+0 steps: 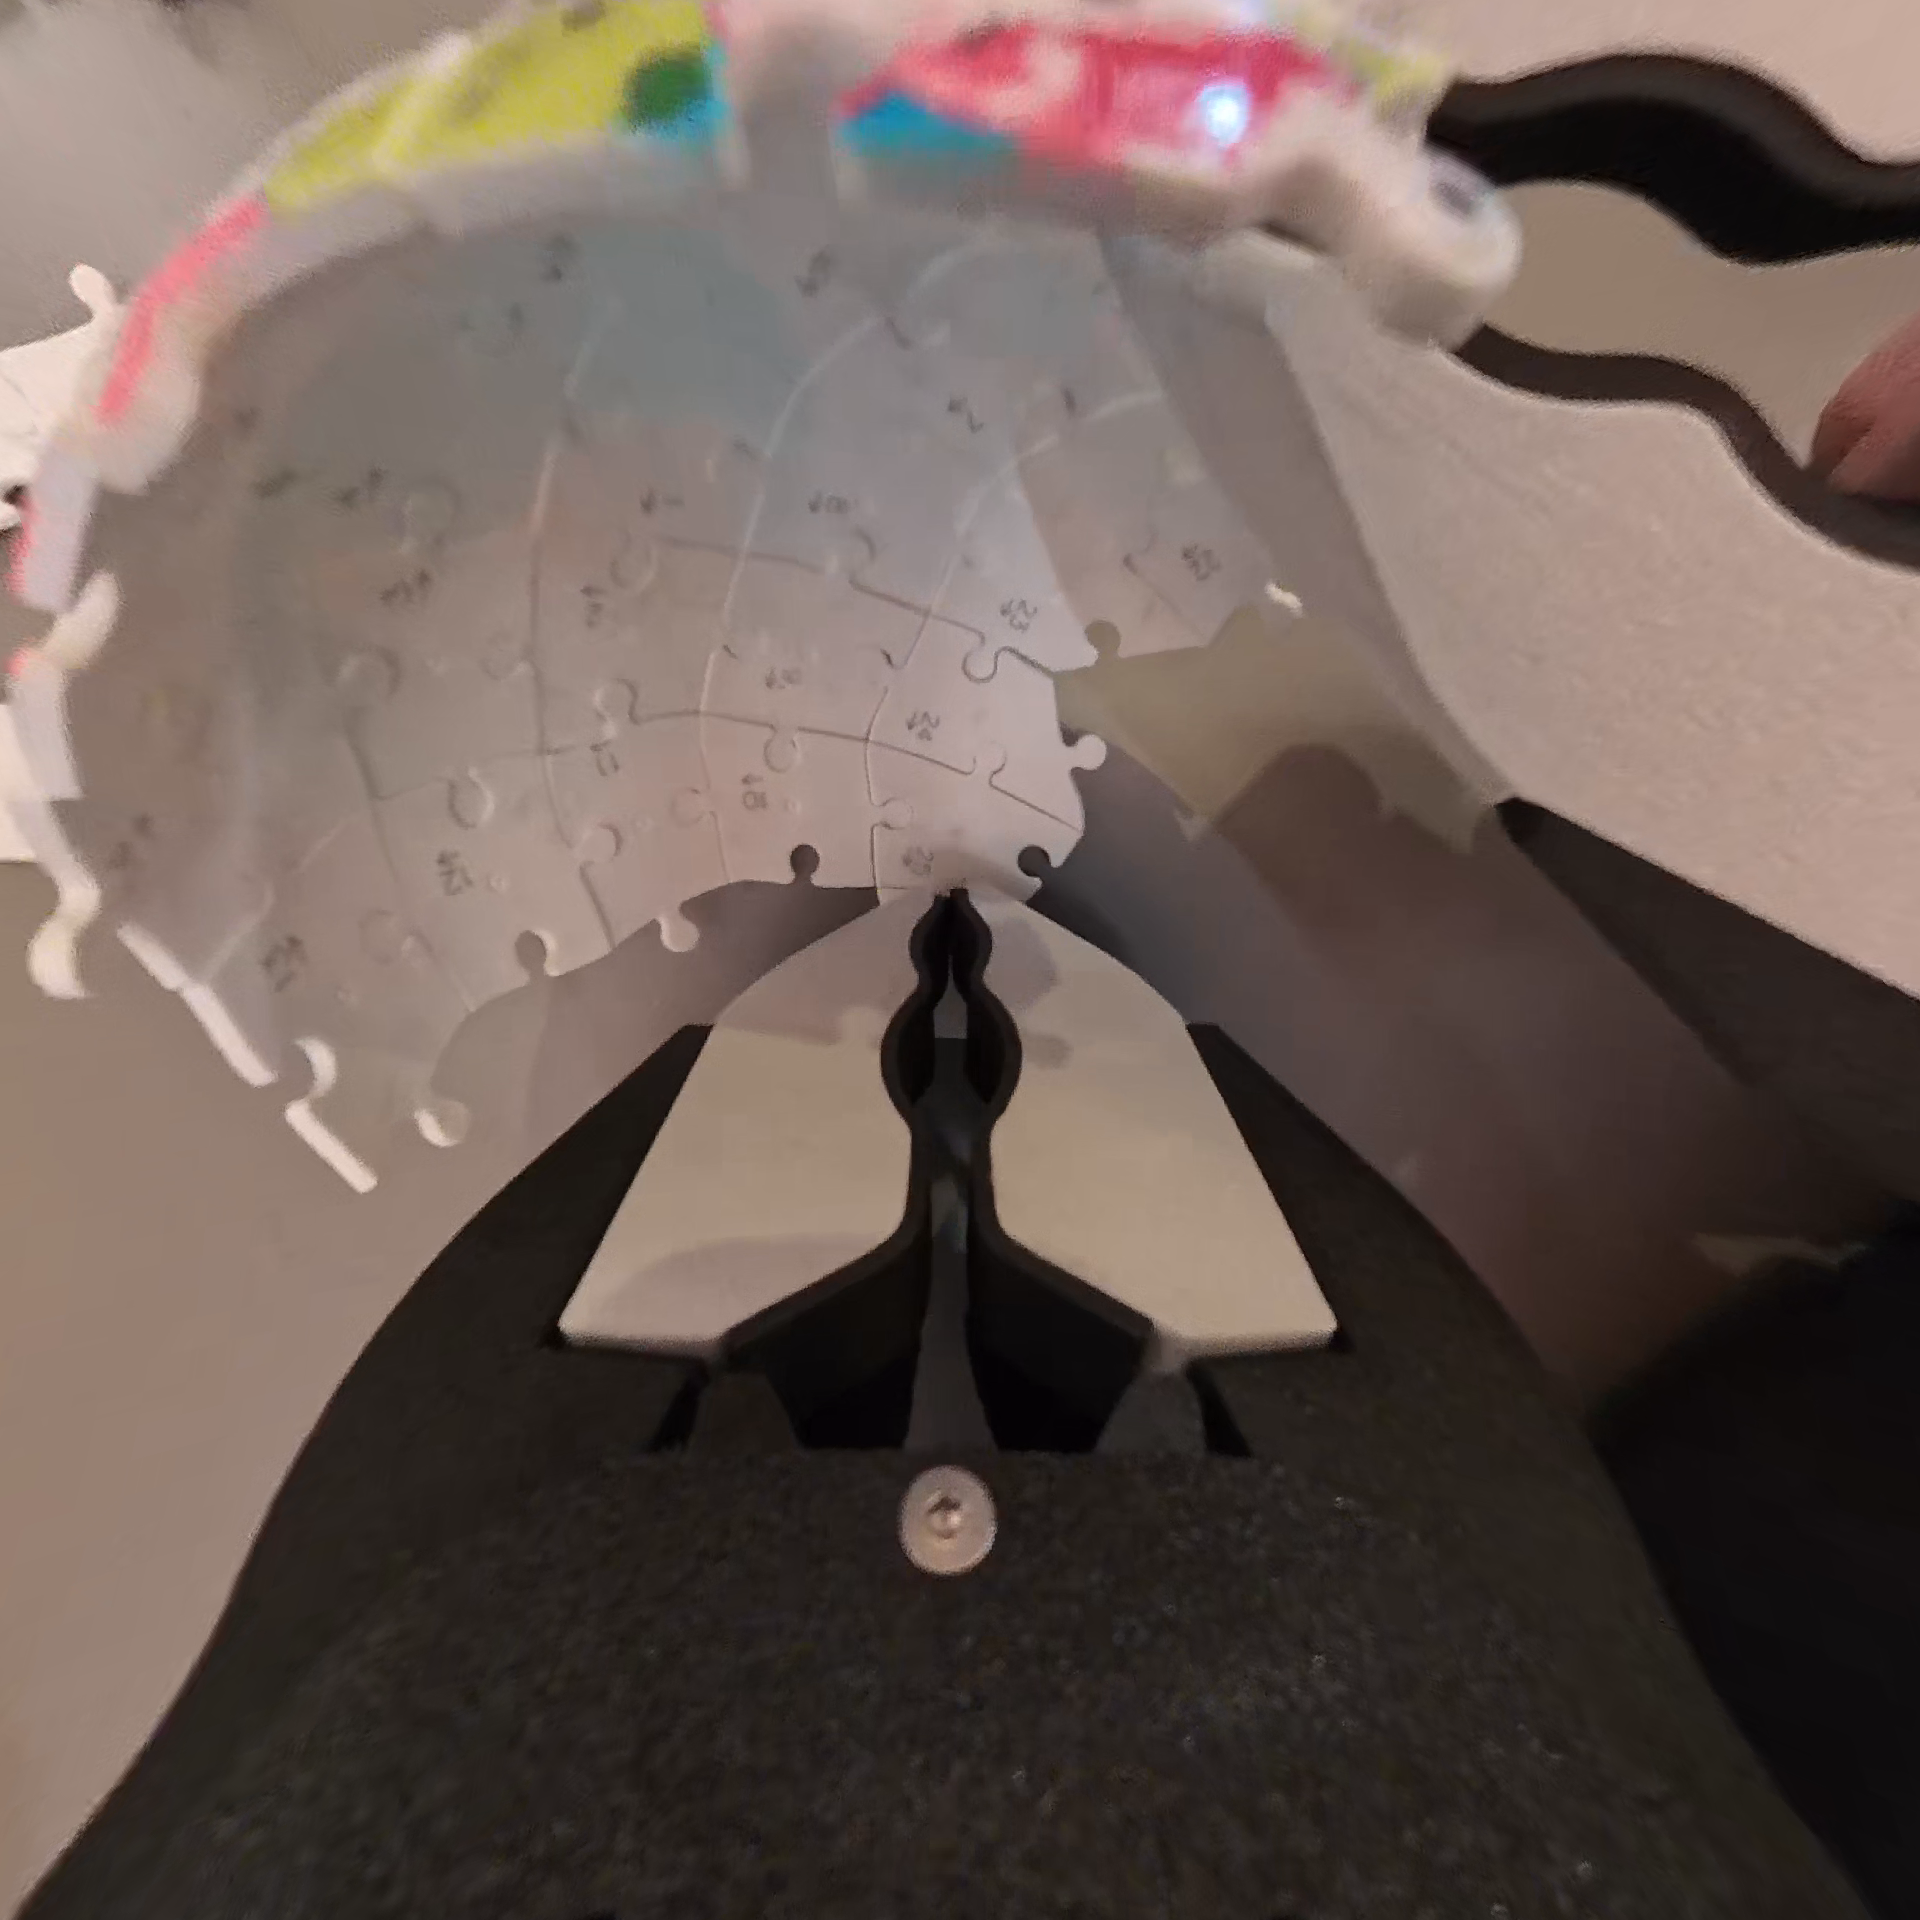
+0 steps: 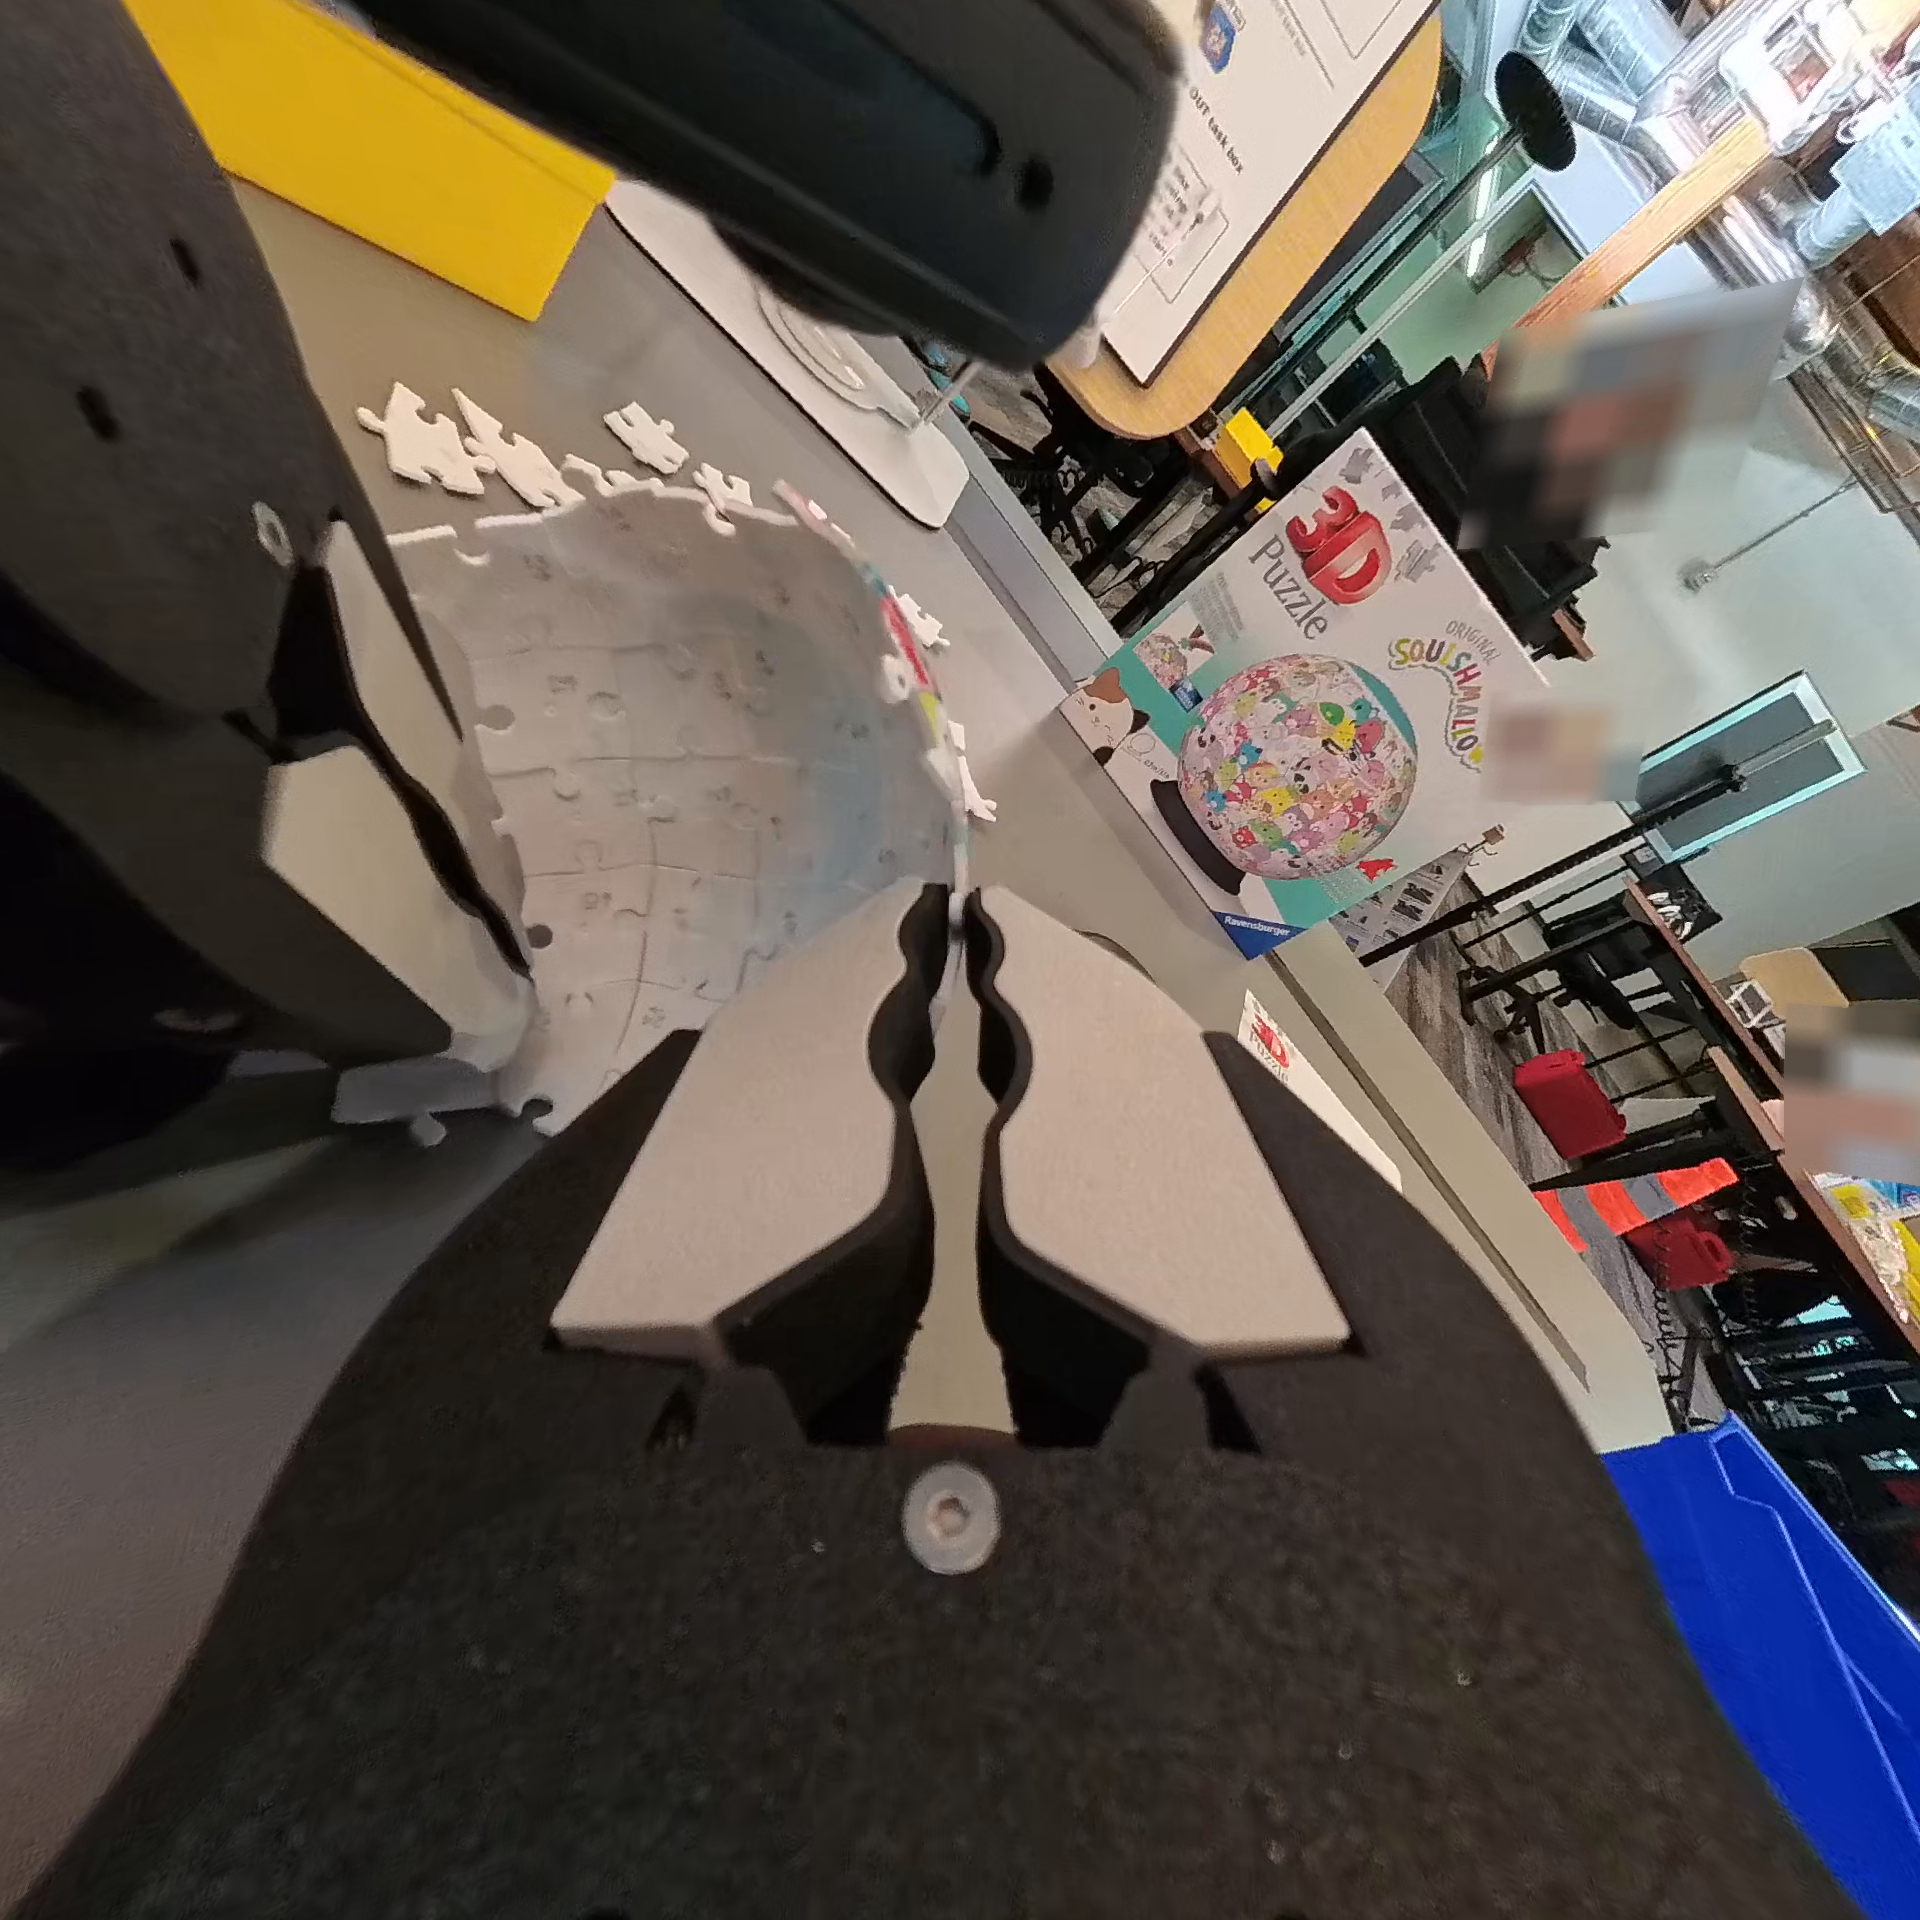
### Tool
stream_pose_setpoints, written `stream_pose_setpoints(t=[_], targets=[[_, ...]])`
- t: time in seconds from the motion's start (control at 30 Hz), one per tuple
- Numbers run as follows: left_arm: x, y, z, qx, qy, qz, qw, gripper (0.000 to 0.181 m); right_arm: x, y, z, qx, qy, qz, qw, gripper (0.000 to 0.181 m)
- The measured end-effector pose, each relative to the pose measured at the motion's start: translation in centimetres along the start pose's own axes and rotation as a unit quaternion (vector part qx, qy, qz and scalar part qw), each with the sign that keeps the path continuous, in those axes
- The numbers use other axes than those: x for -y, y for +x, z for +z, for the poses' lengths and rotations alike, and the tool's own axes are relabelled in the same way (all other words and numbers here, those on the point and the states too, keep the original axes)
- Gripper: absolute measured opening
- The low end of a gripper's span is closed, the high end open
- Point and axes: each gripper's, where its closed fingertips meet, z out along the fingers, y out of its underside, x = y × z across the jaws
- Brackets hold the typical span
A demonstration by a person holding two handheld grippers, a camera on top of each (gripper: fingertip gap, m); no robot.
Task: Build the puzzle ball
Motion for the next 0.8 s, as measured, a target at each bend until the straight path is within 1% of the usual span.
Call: stream_pose_setpoints(t=[0.4,0.43,0.5,0.6,0.63,0.7,0.73,0.77,0.8], targets=[[0.1,-1.0,-0.2,0.009,0.01,-0.029,0.999,0.0,-0.1,0.0,0.0,-0.001,-0.005,-0.005,1.0,0.003],[0.4,-1.1,-0.6,0.007,0.023,-0.028,0.999,0.0,-0.2,0.0,0.0,-0.001,-0.006,-0.005,1.0,0.003],[1.5,-1.7,-2.6,-0.004,0.074,-0.039,0.996,0.0,-0.2,0.0,0.1,0.0,-0.007,-0.003,1.0,0.003],[2.3,-3.6,-7.1,-0.035,0.147,-0.072,0.986,0.0,-0.3,0.1,0.2,-0.001,-0.008,0.0,1.0,0.003],[2.1,-4.4,-8.5,-0.044,0.162,-0.085,0.982,0.0,-0.2,0.2,0.2,-0.002,-0.007,0.001,1.0,0.003],[0.9,-6.2,-10.6,-0.05,0.173,-0.11,0.978,0.0,-0.3,0.3,0.3,-0.002,-0.009,0.01,1.0,0.003],[0.2,-7.4,-11.4,-0.038,0.182,-0.121,0.975,0.0,-0.3,0.5,0.4,-0.001,-0.01,0.019,1.0,0.003],[-0.4,-8.5,-11.9,-0.023,0.196,-0.13,0.972,0.006,-0.3,0.6,0.4,0.001,-0.011,0.026,1.0,0.003],[-1.0,-9.5,-12.2,-0.011,0.208,-0.14,0.968,0.009,-0.3,0.8,0.5,0.002,-0.013,0.03,0.999,0.003]])
